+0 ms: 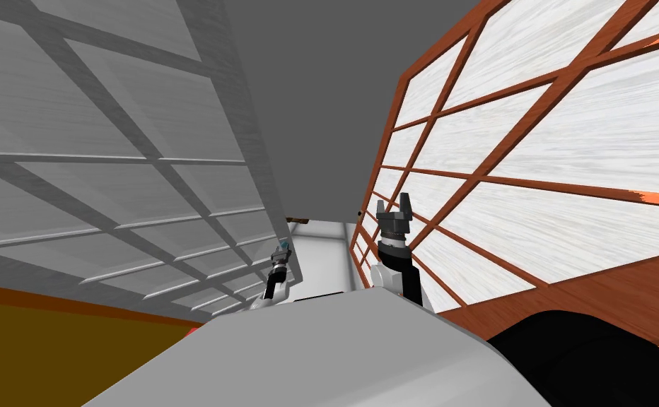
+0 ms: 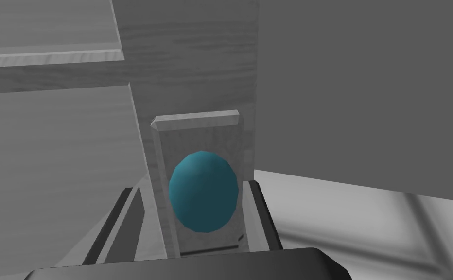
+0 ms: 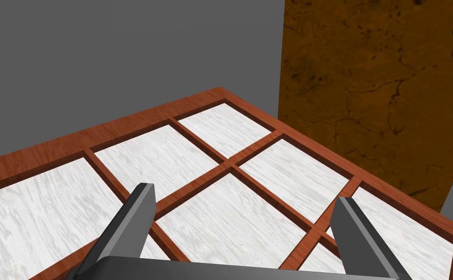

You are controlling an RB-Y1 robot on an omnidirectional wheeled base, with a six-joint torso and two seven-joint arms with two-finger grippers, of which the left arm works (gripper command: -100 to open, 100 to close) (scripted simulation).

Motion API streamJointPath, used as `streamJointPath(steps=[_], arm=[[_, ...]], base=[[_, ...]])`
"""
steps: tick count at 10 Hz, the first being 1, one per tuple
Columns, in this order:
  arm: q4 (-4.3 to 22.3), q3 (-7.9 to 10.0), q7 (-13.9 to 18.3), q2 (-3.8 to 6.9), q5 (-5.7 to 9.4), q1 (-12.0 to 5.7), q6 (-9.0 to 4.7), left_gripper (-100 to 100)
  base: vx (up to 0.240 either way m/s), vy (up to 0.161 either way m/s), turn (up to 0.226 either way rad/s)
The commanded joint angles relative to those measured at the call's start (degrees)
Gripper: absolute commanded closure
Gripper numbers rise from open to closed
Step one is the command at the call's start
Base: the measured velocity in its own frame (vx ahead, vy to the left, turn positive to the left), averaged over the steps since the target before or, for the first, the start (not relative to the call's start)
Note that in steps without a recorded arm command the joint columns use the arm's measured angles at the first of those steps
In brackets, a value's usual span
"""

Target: Push the door open

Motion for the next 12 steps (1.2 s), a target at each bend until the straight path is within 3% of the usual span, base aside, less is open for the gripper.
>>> streamJointPath(steps=[1, 5, 6, 7, 8, 9, 10, 12], arm=[[0.0, 0.01, 0.1, 0.02, -0.03, 0.01, -0.11, 100], [0.0, 0.01, 0.1, 0.02, -0.03, 0.01, -0.11, 100], [0.0, 0.12, 0.1, 1.82, 0.11, 0.04, -0.09, -100], [-0.1, 0.24, 0.1, 2.85, 0.24, 0.03, -0.04, -100], [-0.1, 0.24, 0.1, 2.85, 0.24, 0.03, -0.04, -100], [-0.1, 0.45, 0.2, 3.52, 0.47, 0.02, 0.04, -100], [-0.2, 0.59, 0.2, 3.16, 0.63, 0.02, 0.09, -100], [-0.3, 0.85, 0.2, 0.52, 0.93, 0.0, 0.2, -100]], base=[[0.002, -0.013, -0.018], [0.0, -0.002, 0.005], [-0.062, -0.029, 0.029], [-0.117, -0.073, 0.052], [-0.11, -0.058, 0.024], [-0.172, -0.08, 0.047], [-0.233, -0.113, 0.072], [-0.211, -0.092, 0.059]])
